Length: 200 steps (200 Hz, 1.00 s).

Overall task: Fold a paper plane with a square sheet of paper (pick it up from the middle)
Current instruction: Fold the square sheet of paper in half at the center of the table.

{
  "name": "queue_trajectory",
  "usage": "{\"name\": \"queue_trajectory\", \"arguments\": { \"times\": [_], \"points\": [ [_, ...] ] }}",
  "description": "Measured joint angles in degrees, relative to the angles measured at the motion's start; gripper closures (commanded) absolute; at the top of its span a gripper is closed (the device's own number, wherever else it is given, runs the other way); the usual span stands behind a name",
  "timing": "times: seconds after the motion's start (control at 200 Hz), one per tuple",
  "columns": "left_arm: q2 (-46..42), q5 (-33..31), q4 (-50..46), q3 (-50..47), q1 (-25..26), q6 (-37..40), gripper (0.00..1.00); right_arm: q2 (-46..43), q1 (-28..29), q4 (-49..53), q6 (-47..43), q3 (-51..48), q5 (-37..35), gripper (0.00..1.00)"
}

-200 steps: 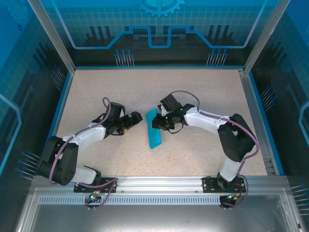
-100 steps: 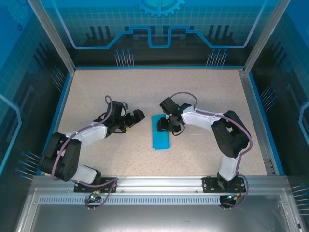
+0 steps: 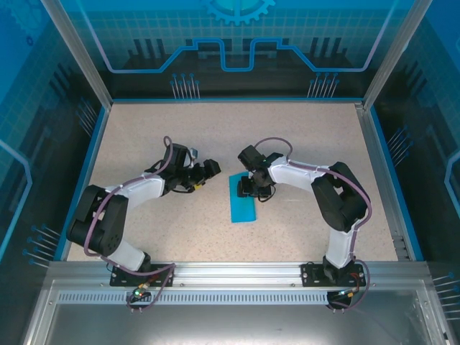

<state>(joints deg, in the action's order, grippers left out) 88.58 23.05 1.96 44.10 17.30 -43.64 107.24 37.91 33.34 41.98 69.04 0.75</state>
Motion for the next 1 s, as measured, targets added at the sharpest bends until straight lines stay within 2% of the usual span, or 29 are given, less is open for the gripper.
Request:
{"name": "queue_trajectory", "arguments": {
  "times": [0.335, 0.485, 0.69, 0.815, 1.0],
  "points": [
    [0.0, 0.9, 0.9, 0.0, 0.9, -0.5, 0.16, 1.3, -1.2, -0.7, 2.6, 0.2, 0.1, 0.45],
    [0.7, 1.3, 1.3, 0.0, 1.9, -0.6, 0.2, 1.4, -1.2, -0.4, -0.4, 0.2, 0.5, 0.45],
    [3.6, 2.2, 1.7, 0.0, 2.7, -1.3, 0.34, 1.4, -1.2, -0.5, -3.9, -0.1, 0.9, 0.45],
    [4.5, 2.8, 2.7, 0.0, 3.4, -1.5, 0.36, 1.4, -1.2, -0.7, -4.5, -0.2, 1.0, 0.42],
    [5.0, 2.9, 4.1, 0.1, 4.7, -1.5, 0.43, 1.5, -1.2, -0.9, -5.3, -0.3, 1.1, 0.41]
  ]
}}
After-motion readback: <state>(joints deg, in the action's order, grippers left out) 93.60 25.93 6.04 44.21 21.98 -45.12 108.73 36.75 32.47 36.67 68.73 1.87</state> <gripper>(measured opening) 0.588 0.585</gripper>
